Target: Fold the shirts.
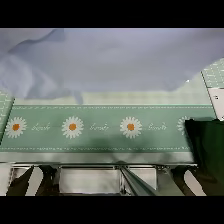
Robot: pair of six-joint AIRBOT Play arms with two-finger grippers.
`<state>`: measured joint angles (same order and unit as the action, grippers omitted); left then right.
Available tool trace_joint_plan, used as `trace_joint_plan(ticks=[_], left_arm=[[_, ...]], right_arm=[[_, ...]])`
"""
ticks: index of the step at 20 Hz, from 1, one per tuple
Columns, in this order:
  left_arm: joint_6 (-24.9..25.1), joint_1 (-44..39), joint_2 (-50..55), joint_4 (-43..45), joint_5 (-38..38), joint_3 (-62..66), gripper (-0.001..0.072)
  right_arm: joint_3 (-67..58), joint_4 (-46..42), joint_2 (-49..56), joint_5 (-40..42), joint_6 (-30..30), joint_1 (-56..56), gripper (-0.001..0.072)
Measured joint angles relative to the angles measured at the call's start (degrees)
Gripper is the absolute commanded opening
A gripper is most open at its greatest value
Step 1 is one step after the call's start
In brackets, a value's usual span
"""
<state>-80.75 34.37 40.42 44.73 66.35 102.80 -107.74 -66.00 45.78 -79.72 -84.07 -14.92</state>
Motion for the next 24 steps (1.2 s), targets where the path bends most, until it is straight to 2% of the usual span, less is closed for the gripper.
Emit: trace_joint_plan(ticks=[3,6,10,13,17,21,24], left_arm=[[-2.05,-8.68,-5.79,15.04,1.05,1.44,0.0017],[-5.14,-18.88,-8.74,28.89,6.01,1.68,0.0017],[-8.87,-25.77,-9.62,38.97,13.27,-4.98,0.0017],[-12.31,-27.41,-8.81,42.16,12.48,-16.74,0.0017],[-15.91,-28.13,-2.03,41.88,3.89,-32.02,0.0017],[-17.29,-28.30,13.14,37.13,-7.56,-37.68,0.0017],[-18.95,-28.33,27.91,33.35,-14.56,-33.88,0.0017]], right_arm=[[-0.22,-3.85,-4.76,-3.32,-0.63,0.00,0.0018],[0.70,-5.35,-7.63,-6.71,-1.09,0.00,0.0018],[7.89,-5.29,-9.55,-8.68,-1.53,0.00,0.0018],[16.94,-2.19,-8.92,-6.71,-0.50,0.00,0.0018],[27.93,3.13,-2.29,-2.12,3.30,0.13,0.0018],[32.94,5.84,11.10,6.34,6.93,2.36,0.0018],[32.57,6.73,24.24,16.02,8.55,4.04,0.0018]])
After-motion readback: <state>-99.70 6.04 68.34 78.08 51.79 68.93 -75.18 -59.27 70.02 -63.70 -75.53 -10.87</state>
